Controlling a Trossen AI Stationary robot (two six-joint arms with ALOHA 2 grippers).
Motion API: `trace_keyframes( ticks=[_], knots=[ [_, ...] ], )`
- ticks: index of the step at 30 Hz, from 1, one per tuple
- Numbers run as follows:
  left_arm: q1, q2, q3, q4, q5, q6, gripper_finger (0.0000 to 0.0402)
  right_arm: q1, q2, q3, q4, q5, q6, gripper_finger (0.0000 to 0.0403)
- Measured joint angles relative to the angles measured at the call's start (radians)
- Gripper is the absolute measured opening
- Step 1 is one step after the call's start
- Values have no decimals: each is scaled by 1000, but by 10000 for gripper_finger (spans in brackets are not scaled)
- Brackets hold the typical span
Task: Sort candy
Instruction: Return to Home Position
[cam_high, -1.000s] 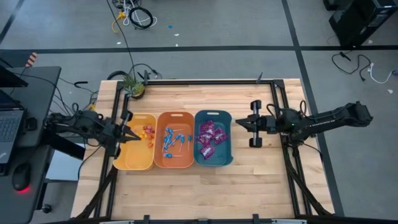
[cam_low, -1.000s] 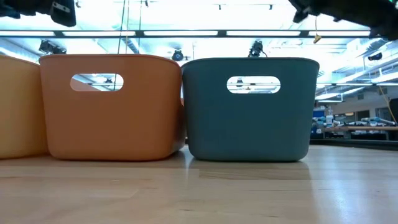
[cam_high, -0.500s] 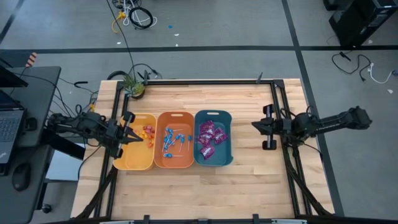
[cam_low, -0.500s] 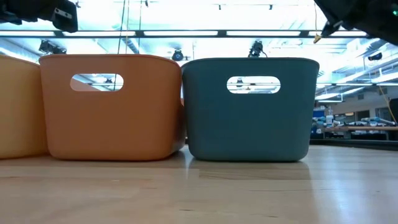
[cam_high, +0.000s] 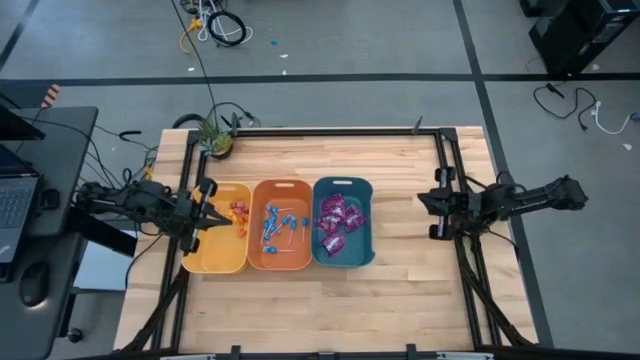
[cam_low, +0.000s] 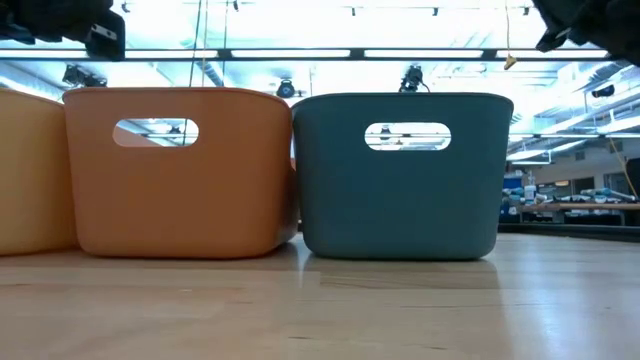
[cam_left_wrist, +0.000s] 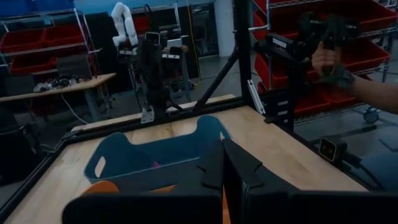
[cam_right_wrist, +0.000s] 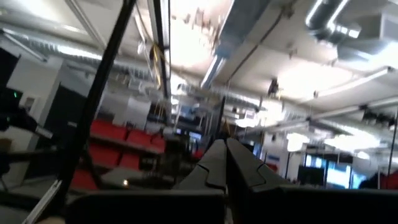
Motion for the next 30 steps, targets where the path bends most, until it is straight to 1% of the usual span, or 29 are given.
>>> trace_keyframes(
  ticks=[4, 6, 9, 14, 17, 21, 23, 26, 30],
  knots=[
    [0, 0, 0, 10, 0, 0, 0, 19, -86, 0, -45, 1, -21, 0],
    [0, 0, 0, 16, 0, 0, 0, 25, -131, 0, -102, 31, -27, 0],
    [0, 0, 0, 13, -1, 0, 0, 30, -200, 0, -184, 106, -34, 0],
    [0, 0, 0, -4, -2, 0, 0, 42, -298, 0, -306, 117, -37, 0],
    [0, 0, 0, -6, 1, -1, 0, 47, -292, 1, -367, 109, -9, 0],
    [0, 0, 0, -11, 34, -2, 0, 47, -290, 1, -526, 102, 65, 0],
    [0, 0, 0, -31, 43, -2, 0, 47, -291, 1, -576, 95, 106, 0],
    [0, 0, -31, -4, 55, -4, 0, 47, -291, 1, -595, 90, 140, 0],
    [0, 0, -121, 104, 71, -34, 0, 47, -291, 1, -593, 82, 154, 0]
  ],
)
